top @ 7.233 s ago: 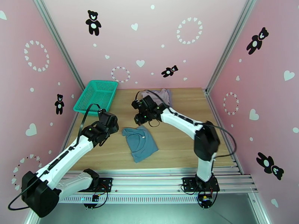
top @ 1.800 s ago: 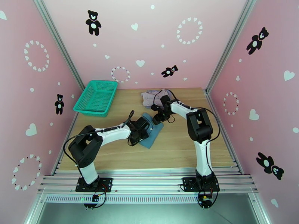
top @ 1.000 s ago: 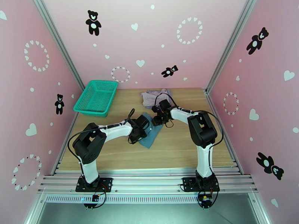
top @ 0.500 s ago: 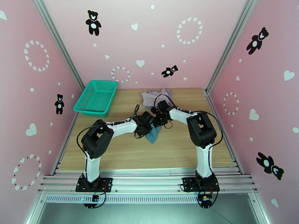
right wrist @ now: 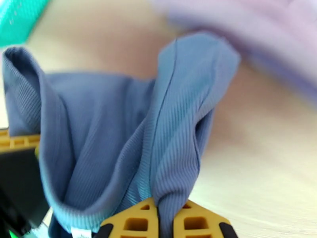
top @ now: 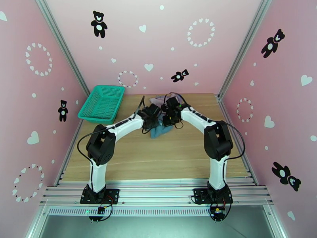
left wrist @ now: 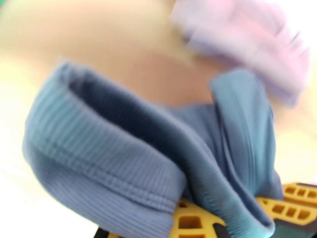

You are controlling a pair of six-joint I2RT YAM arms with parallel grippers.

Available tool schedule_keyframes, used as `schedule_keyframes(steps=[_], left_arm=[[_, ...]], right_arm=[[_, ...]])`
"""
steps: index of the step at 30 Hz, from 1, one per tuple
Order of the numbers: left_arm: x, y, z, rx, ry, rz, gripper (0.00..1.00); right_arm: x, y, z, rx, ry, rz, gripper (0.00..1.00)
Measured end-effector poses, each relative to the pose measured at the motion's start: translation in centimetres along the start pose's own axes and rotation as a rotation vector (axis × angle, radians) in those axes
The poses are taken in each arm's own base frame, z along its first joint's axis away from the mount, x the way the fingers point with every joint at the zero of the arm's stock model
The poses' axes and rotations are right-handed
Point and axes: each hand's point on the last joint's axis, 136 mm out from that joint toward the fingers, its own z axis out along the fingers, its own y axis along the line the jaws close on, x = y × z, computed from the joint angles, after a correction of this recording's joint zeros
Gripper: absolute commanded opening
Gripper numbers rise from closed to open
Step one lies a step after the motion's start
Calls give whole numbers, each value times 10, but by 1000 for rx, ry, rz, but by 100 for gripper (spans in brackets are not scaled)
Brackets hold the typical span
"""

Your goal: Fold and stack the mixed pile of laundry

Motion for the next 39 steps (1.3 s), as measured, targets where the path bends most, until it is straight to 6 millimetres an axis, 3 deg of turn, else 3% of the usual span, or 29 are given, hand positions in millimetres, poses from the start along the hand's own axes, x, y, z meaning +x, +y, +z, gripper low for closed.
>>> schedule_keyframes(steps=[5,8,11,14,19,22,28,37,39], left_arm=[[-65,-35,-15,74,-108,80,0],[-95,-55,-1,101,-145,143,0],[-114,-69,24,126,-153,201,0],[-120,-68,53,146,-134,238,0],[-115,-41,87,148,-45,242,0],[-124,-32,89,168,-35,229,0],[-141,-40,85,234,-71,229,0],[-143,-53,100,307,-96,242,0],[-144,-52,106,313,-100,240,5]], right_arm=[[-49,-25,-34,93,-166,62,0],[-67,-47,-39,158,-223,112,0],[-84,-68,-33,197,-266,165,0],[-94,-88,-16,234,-282,208,0],[-96,-113,19,301,-271,242,0],[-100,-119,30,330,-273,246,0],[-115,-130,35,363,-315,264,0],[-123,-143,32,407,-372,302,0],[-122,-146,37,413,-373,314,0]])
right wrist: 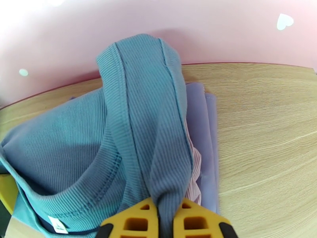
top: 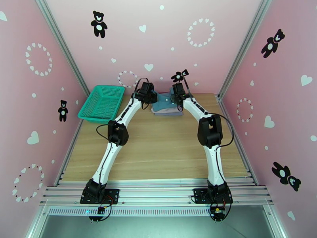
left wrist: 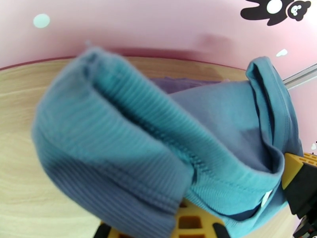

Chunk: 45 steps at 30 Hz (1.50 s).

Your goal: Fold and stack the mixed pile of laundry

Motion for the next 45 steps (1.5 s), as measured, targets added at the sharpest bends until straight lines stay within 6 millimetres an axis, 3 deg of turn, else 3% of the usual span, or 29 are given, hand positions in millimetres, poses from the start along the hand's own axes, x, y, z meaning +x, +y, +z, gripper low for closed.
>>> schedule_keyframes(steps=[4,6,9,11,20,24,27,29,31,33,35,36,37,40,45], left_arm=[[6,10,14,3,7,-5,27],[11,17,21,-3,16,-12,46],[10,22,23,-8,15,-18,83],[7,23,23,-7,5,-16,99],[0,23,21,-2,-19,-19,99],[-4,22,13,-11,-19,-11,99],[-15,14,-10,-24,-26,2,99],[-25,5,-34,-23,-36,13,98],[-39,-8,-63,-10,-61,26,90],[-53,-25,-91,21,-94,38,56],[-62,-39,-107,63,-119,52,34],[-65,-47,-110,90,-126,57,27],[-65,-51,-109,108,-126,58,25],[-55,-57,-82,166,-100,47,25],[6,-28,-1,152,43,-17,26]], right_arm=[[13,-2,15,17,22,21,0],[21,-4,22,29,38,31,0],[29,-7,29,48,53,47,0],[31,-9,31,59,58,56,11],[30,-22,33,92,68,73,71],[26,-28,30,95,70,59,85],[10,-28,14,64,48,44,88],[-7,-22,-4,17,19,44,87],[-23,-12,-27,-55,-13,50,77],[-40,4,-48,-160,-45,53,48],[-50,18,-59,-256,-63,75,25],[-51,26,-61,-307,-60,89,12],[-49,33,-60,-347,-45,98,1],[-38,48,-40,-449,19,150,0],[16,47,26,-514,186,252,0]])
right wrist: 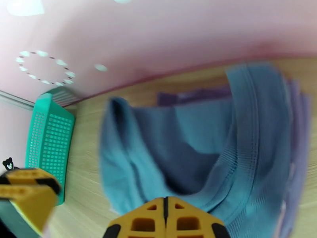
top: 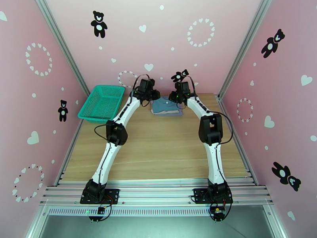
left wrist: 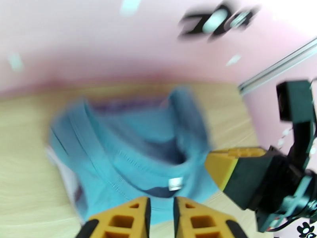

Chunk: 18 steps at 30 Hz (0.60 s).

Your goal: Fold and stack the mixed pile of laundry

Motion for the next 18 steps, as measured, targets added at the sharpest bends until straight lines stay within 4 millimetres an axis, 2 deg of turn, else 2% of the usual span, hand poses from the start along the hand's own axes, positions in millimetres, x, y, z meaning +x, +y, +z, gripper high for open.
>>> schedule_keyframes(steps=[3,5,8,11,15,16,18], left_arm=[[33,29,32,-39,69,-45,27],[42,41,43,-52,82,-61,29],[35,44,44,-46,59,-77,31],[29,46,40,-47,46,-91,38],[13,42,20,-80,17,-71,45],[3,37,10,-89,-2,-58,47],[-21,20,-24,-105,-54,-23,51]], right_arm=[[21,-28,24,2,64,70,0],[23,-33,29,-19,73,92,0],[17,-27,27,-50,65,99,0],[16,-24,26,-66,63,98,0],[12,-16,16,-77,53,73,0],[11,-13,9,-75,49,63,0],[5,-1,-19,-62,25,24,0]])
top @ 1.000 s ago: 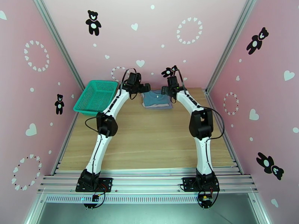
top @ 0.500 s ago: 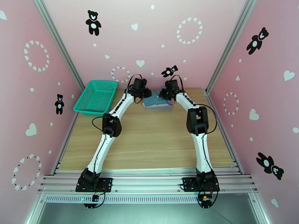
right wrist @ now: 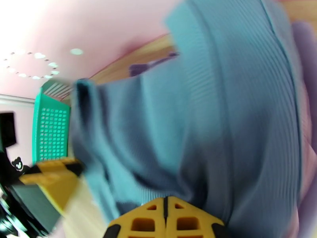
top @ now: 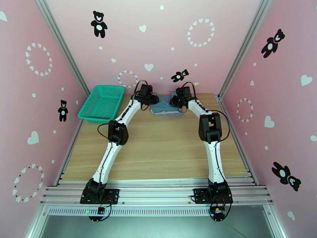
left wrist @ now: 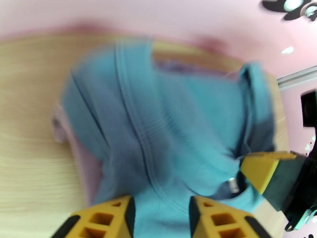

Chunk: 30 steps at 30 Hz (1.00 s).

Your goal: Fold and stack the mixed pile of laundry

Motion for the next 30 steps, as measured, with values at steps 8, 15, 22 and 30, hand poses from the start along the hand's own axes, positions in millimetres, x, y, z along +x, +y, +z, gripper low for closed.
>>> schedule_keyframes(steps=[8,15,22,30], left_arm=[[-92,-74,-298,-40,-480,167,95],[-6,72,-452,-388,-892,1,99],[207,261,-351,-844,-568,-68,99],[212,289,-359,-874,-683,-70,99]], right_arm=[[-17,94,-232,75,-374,-302,0],[73,31,-351,362,-700,-475,54],[183,-103,-298,651,-543,-524,90],[180,-148,-272,743,-548,-523,99]])
